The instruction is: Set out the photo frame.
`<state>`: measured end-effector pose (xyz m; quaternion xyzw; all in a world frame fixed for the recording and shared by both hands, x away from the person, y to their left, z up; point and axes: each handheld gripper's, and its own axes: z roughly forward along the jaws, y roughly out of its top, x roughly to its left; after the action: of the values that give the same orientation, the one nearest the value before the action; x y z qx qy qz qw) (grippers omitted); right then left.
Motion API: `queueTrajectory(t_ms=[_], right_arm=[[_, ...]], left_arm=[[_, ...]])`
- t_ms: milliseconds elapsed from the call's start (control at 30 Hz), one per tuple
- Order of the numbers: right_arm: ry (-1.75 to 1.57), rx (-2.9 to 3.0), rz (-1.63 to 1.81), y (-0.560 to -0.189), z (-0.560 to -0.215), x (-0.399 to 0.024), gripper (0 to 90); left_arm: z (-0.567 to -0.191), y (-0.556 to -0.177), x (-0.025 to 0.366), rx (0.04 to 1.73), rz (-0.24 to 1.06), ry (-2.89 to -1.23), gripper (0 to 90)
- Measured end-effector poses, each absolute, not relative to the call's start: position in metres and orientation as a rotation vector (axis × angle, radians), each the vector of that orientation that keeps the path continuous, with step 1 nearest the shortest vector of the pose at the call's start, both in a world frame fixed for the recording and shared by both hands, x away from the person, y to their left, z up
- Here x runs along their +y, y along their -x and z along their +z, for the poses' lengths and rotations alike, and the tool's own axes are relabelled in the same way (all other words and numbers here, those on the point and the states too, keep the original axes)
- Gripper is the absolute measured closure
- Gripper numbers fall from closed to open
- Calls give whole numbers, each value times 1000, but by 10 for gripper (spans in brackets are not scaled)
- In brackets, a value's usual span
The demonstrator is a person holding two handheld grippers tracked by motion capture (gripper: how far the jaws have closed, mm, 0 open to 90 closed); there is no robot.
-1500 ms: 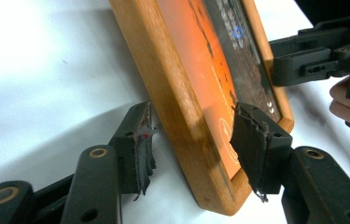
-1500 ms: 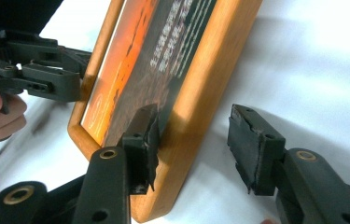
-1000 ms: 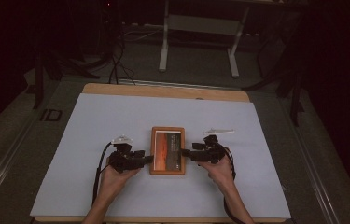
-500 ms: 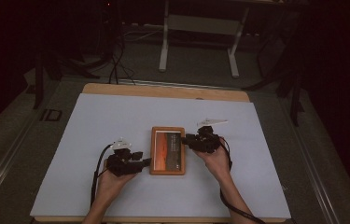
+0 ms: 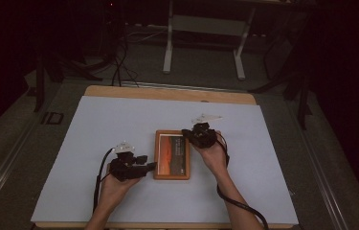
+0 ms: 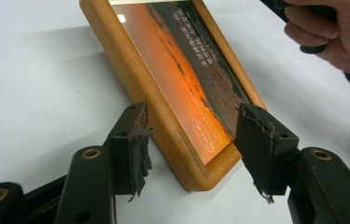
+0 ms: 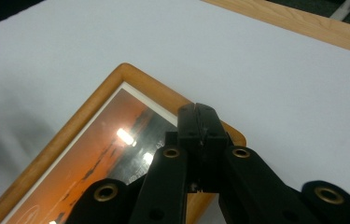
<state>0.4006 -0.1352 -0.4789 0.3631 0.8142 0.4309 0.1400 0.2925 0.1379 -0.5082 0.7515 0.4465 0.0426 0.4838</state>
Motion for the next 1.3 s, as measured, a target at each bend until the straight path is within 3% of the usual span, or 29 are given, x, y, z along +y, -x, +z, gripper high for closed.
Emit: queueTrajectory(t_ms=[900, 1300], right_arm=[[-1165, 2348, 1169, -415, -501, -147, 900], [-1236, 2361, 1132, -421, -516, -158, 900]], left_arm=[[-497, -290, 144, 1083, 112, -1775, 444], [-488, -286, 132, 1038, 106, -1794, 361]])
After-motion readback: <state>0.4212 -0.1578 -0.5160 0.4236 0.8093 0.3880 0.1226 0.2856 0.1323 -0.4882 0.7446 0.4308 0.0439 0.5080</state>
